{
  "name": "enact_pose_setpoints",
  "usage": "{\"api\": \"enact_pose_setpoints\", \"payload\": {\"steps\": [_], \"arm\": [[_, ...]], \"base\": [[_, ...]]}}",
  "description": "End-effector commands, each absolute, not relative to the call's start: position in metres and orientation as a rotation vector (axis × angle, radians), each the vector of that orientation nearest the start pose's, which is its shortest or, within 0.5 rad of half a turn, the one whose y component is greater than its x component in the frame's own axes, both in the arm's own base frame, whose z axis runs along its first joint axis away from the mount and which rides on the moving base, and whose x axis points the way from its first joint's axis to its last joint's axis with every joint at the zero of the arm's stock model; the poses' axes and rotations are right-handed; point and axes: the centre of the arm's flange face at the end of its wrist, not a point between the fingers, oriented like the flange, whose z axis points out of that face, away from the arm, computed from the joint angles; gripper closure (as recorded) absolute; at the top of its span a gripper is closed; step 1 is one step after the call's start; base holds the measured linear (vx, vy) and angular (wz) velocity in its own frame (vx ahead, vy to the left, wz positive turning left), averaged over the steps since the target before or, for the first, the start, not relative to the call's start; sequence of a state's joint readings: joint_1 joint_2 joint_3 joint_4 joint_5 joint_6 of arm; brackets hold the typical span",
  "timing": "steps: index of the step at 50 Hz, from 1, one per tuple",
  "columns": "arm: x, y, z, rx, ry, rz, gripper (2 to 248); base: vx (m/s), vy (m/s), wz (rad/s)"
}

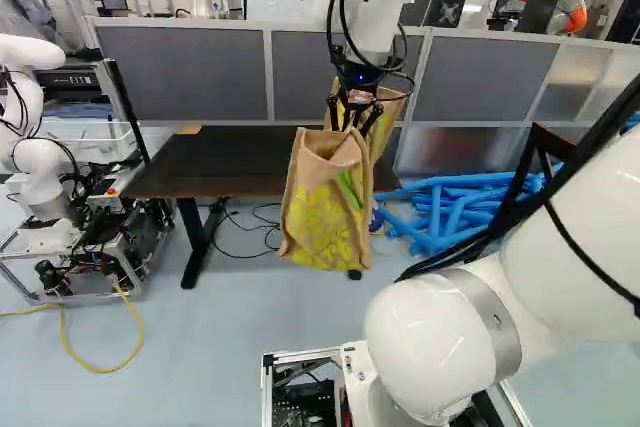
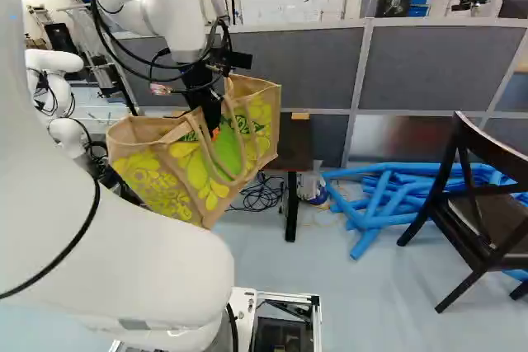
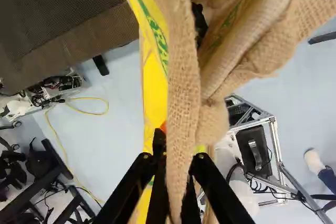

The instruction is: Pick up the bag on the ground and place it on the table

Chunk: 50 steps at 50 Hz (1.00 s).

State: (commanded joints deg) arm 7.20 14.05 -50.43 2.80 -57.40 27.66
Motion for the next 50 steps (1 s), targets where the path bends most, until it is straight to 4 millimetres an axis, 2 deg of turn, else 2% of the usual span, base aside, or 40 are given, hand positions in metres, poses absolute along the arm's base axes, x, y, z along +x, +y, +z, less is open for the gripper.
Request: {"api": "enact_pose_setpoints", "payload": {"steps": [50], "arm": [[0.3622,0.0495,0.6049,-3.004,0.579,-0.161,229]], "base": [[0.123,0.01,-0.001]]}}
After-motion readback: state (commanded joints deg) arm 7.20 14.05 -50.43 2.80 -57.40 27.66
